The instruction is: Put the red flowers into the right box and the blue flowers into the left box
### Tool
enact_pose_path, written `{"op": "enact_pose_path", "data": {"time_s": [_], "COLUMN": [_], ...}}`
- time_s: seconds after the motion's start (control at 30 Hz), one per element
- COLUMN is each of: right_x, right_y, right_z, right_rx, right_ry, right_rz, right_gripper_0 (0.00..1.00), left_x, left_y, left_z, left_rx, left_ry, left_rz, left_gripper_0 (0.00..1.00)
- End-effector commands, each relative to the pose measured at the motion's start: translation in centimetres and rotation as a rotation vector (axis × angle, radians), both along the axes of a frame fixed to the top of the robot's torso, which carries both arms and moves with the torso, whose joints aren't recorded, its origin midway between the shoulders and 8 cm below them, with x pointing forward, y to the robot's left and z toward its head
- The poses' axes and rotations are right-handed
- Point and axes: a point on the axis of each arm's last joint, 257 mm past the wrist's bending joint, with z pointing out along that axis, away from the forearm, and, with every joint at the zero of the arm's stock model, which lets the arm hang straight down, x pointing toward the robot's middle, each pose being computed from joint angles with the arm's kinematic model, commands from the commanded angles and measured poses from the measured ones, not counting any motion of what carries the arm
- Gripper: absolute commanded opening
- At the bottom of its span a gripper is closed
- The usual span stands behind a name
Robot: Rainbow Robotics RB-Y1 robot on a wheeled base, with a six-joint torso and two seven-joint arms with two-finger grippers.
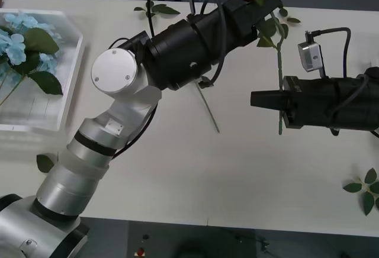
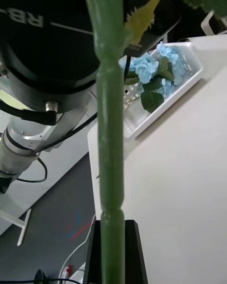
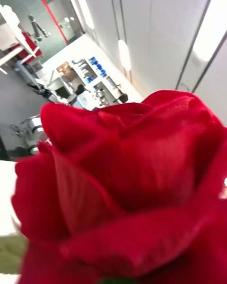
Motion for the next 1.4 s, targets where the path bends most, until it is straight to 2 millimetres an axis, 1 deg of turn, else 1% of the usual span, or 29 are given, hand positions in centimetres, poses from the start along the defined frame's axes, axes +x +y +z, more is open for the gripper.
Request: {"op": "enact_pose_path", "data": {"time_s": [0.03, 0.13, 0.2, 0.27, 0.3, 0.37, 0.43, 0.5, 0.53, 0.57, 0.6, 0.63, 0.7, 0.77, 0.83, 0.87, 0.9, 0.93, 0.97, 1.0, 1.03, 1.07, 1.17, 1.2, 1.23, 1.27, 1.3, 1.4], "right_x": [0.1, 0.7, 1.8, 2.6, 3.2, 4.2, 5.3, 5.9, 6.3, 6.5, 6.7, 6.8, 7.1, 7.2, 7.2, 7.1, 7.0, 7.0, 6.6, 6.3, 6.1, 5.6, 4.7, 4.2, 4.0, 3.6, 3.5, 2.9], "right_y": [0.4, -0.7, -2.6, -4.2, -5.6, -8.0, -11.3, -13.6, -14.9, -16.0, -17.5, -18.2, -21.9, -24.9, -28.0, -30.5, -31.5, -31.5, -35.1, -37.0, -38.0, -40.3, -44.2, -45.6, -46.3, -47.8, -48.3, -51.0], "right_z": [2.5, 2.7, 2.7, 2.6, 2.5, 2.3, 2.0, 1.7, 1.4, 1.2, 0.9, 0.6, 0.1, -0.1, -0.2, -0.2, -0.2, -0.2, -0.5, -0.7, -0.7, -1.2, -2.0, -2.5, -2.8, -3.3, -3.4, -4.4], "right_rx": [0.029, 0.024, -0.006, -0.032, -0.054, -0.095, -0.155, -0.190, -0.211, -0.225, -0.246, -0.256, -0.311, -0.355, -0.405, -0.446, -0.464, -0.464, -0.525, -0.556, -0.570, -0.603, -0.663, -0.685, -0.699, -0.731, -0.737, -0.774], "right_ry": [-0.027, -0.016, -0.012, -0.007, -0.003, 0.000, 0.002, 0.009, 0.014, 0.021, 0.029, 0.035, 0.051, 0.063, 0.073, 0.078, 0.082, 0.082, 0.095, 0.105, 0.110, 0.124, 0.147, 0.158, 0.160, 0.173, 0.179, 0.223], "right_rz": [0.015, -0.013, -0.058, -0.092, -0.122, -0.168, -0.227, -0.266, -0.289, -0.308, -0.336, -0.350, -0.416, -0.470, -0.527, -0.576, -0.595, -0.595, -0.666, -0.702, -0.720, -0.767, -0.849, -0.876, -0.889, -0.925, -0.940, -1.023], "right_gripper_0": [0.00, 0.00, 0.00, 0.00, 0.00, 0.00, 0.00, 0.00, 0.00, 0.00, 0.00, 0.00, 0.00, 0.00, 0.00, 0.00, 0.00, 0.00, 0.00, 0.00, 0.00, 0.00, 0.00, 0.00, 0.00, 0.00, 0.00, 0.00], "left_x": [1.6, 2.6, 3.9, 4.8, 5.7, 6.7, 8.1, 9.2, 9.8, 10.3, 10.9, 11.2, 12.6, 13.4, 14.0, 14.4, 14.6, 14.6, 14.9, 15.1, 15.2, 15.3, 16.0, 16.2, 16.2, 16.5, 16.5, 16.9], "left_y": [3.6, 6.3, 9.2, 11.3, 13.0, 15.1, 17.9, 19.9, 21.0, 21.8, 22.5, 22.8, 24.0, 24.3, 24.1, 23.8, 23.7, 23.7, 22.5, 21.8, 21.5, 20.7, 19.6, 19.1, 19.0, 18.4, 18.2, 17.9], "left_z": [-1.0, -2.4, -4.0, -5.2, -6.5, -8.2, -10.6, -12.8, -14.4, -15.4, -16.6, -17.0, -19.2, -20.7, -22.1, -23.5, -23.9, -23.9, -25.1, -25.7, -25.8, -26.1, -25.6, -25.3, -25.3, -24.8, -24.6, -23.2], "left_rx": [0.042, 0.064, 0.118, 0.158, 0.200, 0.255, 0.335, 0.406, 0.455, 0.486, 0.516, 0.530, 0.598, 0.636, 0.651, 0.657, 0.653, 0.653, 0.635, 0.628, 0.619, 0.611, 0.619, 0.624, 0.625, 0.634, 0.636, 0.703], "left_ry": [-0.045, -0.020, -0.017, -0.011, -0.003, 0.011, 0.035, 0.049, 0.057, 0.064, 0.078, 0.081, 0.101, 0.125, 0.163, 0.203, 0.225, 0.225, 0.315, 0.361, 0.384, 0.432, 0.465, 0.487, 0.503, 0.542, 0.564, 0.622], "left_rz": [0.076, 0.103, 0.149, 0.187, 0.218, 0.246, 0.283, 0.320, 0.340, 0.352, 0.365, 0.371, 0.399, 0.408, 0.403, 0.393, 0.391, 0.391, 0.361, 0.346, 0.341, 0.330, 0.340, 0.339, 0.340, 0.341, 0.340, 0.354], "left_gripper_0": [0.53, 0.53, 0.53, 0.53, 0.53, 0.53, 0.53, 0.53, 0.53, 0.53, 0.53, 0.54, 0.58, 0.64, 0.71, 0.77, 0.79, 0.79, 0.84, 0.84, 0.84, 0.84, 0.84, 0.84, 0.84, 0.84, 0.84, 0.84]}}
